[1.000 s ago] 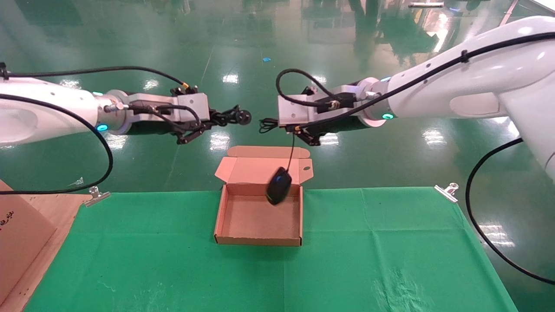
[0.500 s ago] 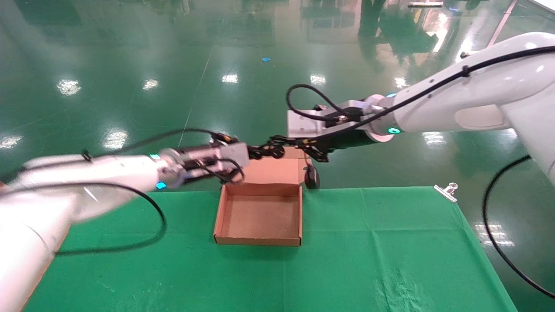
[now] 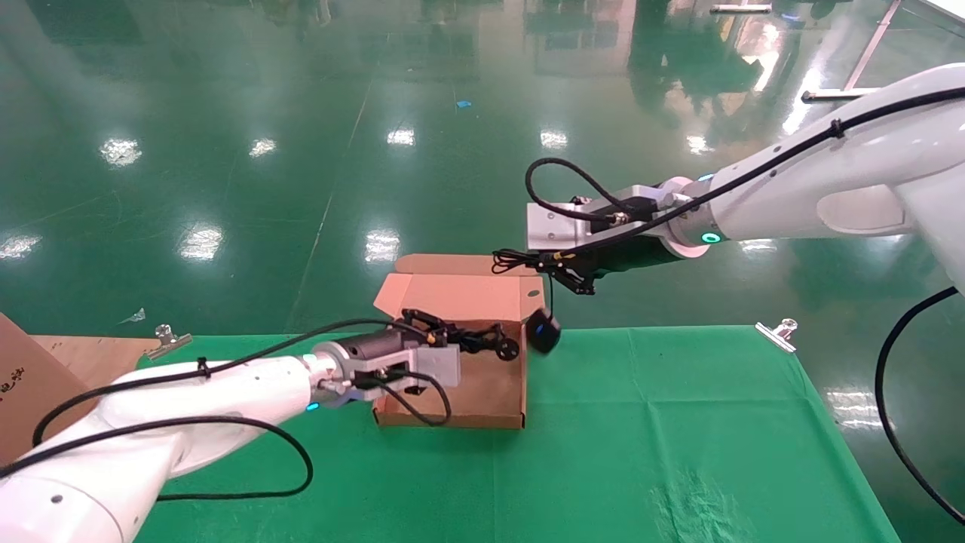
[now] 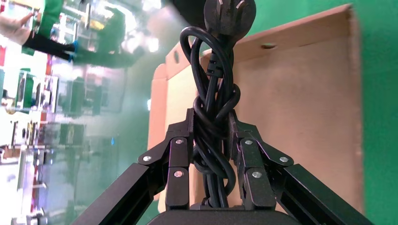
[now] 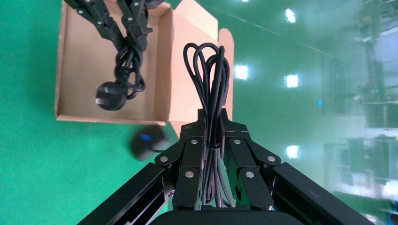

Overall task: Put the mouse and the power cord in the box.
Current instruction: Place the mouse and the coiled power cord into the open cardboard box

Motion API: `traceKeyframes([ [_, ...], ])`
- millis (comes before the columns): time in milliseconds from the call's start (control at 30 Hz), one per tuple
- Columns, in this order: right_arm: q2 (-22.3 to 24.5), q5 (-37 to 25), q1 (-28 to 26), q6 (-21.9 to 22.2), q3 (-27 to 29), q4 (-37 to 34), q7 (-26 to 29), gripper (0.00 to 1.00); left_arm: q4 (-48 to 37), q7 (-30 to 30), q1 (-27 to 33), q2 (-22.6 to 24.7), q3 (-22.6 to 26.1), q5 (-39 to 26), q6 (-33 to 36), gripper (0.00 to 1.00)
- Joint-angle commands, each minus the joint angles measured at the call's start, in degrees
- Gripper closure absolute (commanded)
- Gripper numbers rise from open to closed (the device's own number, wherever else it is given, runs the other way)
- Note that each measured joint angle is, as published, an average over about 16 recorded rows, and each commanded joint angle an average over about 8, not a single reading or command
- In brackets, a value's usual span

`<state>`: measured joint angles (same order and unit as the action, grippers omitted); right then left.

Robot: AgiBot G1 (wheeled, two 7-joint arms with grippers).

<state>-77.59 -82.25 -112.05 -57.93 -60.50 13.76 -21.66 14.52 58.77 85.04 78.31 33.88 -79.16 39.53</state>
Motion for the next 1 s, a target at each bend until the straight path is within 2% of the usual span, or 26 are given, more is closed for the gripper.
traceKeyframes([
  [33,0.0,0.3,0.0,-0.1,-0.1,-0.5,-0.4,1.0,0.8,0.5,-0.8,0.0,1.1,0.6,0.1,0.27],
  [100,0.0,0.6,0.0,-0.2,-0.2,-0.7,-0.7,1.0,1.0,0.9,-0.9,-0.1,1.8,1.5,1.0,0.05],
  [133,0.0,0.8,0.0,-0.3,-0.3,-0.8,-0.9,1.0,1.0,1.1,-0.9,-0.2,2.1,2.0,1.5,0.0],
  [700,-0.3,3.4,0.3,-1.5,-1.5,0.9,-1.6,1.0,-1.6,3.3,0.2,-0.3,5.5,8.6,2.4,0.0],
  [1000,-0.8,4.8,2.0,2.0,-3.5,5.8,-0.2,1.0,-6.0,1.5,2.8,-1.7,4.7,12.2,-2.6,0.0],
])
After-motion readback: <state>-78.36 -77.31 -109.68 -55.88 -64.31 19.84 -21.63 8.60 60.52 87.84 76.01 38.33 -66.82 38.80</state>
